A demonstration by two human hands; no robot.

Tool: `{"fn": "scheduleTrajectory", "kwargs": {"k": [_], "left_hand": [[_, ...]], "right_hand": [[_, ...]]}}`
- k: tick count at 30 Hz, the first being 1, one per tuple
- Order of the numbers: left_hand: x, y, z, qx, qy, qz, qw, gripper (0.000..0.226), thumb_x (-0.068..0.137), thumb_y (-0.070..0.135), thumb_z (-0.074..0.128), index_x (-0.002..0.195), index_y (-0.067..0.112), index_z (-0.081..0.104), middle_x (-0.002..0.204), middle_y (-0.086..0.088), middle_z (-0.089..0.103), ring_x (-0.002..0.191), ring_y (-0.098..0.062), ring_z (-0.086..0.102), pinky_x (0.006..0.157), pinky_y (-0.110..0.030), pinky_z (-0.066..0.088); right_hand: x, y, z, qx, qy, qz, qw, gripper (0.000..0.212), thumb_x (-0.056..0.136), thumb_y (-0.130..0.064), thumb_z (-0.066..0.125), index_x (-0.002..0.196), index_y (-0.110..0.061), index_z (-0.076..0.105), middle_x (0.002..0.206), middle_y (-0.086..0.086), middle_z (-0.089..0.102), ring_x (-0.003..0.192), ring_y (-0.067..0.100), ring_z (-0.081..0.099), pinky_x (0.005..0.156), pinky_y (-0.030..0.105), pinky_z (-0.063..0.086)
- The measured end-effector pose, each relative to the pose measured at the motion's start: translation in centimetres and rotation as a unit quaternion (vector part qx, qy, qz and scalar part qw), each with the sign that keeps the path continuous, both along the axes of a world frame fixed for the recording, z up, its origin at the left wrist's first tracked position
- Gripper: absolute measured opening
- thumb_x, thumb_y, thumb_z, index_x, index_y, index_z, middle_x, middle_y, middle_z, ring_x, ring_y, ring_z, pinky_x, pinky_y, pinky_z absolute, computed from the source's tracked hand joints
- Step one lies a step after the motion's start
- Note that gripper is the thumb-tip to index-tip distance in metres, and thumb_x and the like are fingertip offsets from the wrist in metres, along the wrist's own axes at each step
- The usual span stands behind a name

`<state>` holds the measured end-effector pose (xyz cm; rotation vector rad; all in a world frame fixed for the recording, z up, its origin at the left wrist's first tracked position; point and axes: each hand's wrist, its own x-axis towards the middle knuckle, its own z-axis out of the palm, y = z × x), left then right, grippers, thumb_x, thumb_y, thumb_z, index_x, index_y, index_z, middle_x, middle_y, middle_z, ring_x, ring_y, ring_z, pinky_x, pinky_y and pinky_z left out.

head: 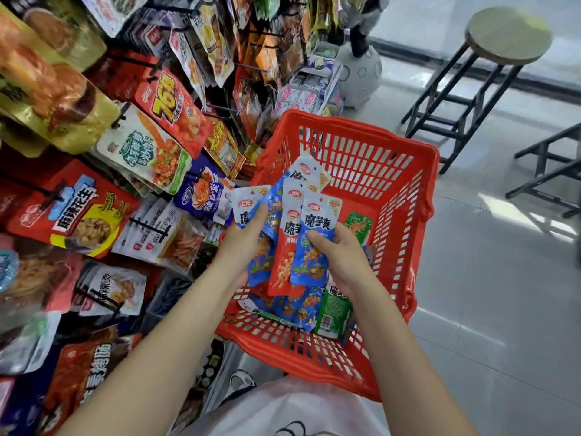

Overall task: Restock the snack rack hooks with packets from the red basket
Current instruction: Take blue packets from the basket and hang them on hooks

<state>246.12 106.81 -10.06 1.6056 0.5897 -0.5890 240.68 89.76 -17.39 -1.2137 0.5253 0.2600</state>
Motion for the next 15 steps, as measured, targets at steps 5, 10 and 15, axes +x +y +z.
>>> {"fn": "scheduleTrajectory", "kwargs": {"k": [5, 10, 15], "left_hand": [[0.0, 3.1, -2.7, -0.031, -0.032, -0.102, 0.994, 0.086, 0.06, 0.064, 0.089, 0.131, 0.023, 0.063, 0.131, -0.003, 0.068, 0.118, -0.029, 0.066, 0.098, -0.056, 0.052], [-0.6, 2.6, 1.8, -0.111, -0.058, -0.237, 0.963, 0.03, 0.073, 0.006, 0.071, 0.102, 0.01, 0.071, 0.093, 0.0, 0.079, 0.083, -0.018, 0.075, 0.073, -0.034, 0.058], [0.9, 3.5, 6.5, -0.199, -0.039, -0.111, 0.973, 0.038, 0.053, 0.011, 0.077, 0.091, 0.009, 0.071, 0.086, -0.012, 0.073, 0.067, -0.026, 0.07, 0.063, -0.035, 0.06]], "right_hand": [[0.1, -0.7, 3.5, 0.051, 0.004, -0.082, 0.995, 0.064, 0.087, -0.024, 0.073, 0.144, -0.014, 0.047, 0.138, 0.011, 0.061, 0.121, 0.03, 0.063, 0.101, 0.054, 0.051], [1.4, -0.4, 5.9, 0.039, -0.032, -0.069, 0.996, 0.035, 0.095, -0.011, 0.065, 0.129, -0.015, 0.058, 0.12, 0.013, 0.071, 0.107, 0.033, 0.07, 0.089, 0.051, 0.057], [4.4, 1.9, 10.6, -0.036, -0.108, -0.005, 0.994, 0.014, 0.091, -0.019, 0.072, 0.105, -0.021, 0.067, 0.103, 0.01, 0.076, 0.092, 0.032, 0.073, 0.085, 0.056, 0.058]]}}
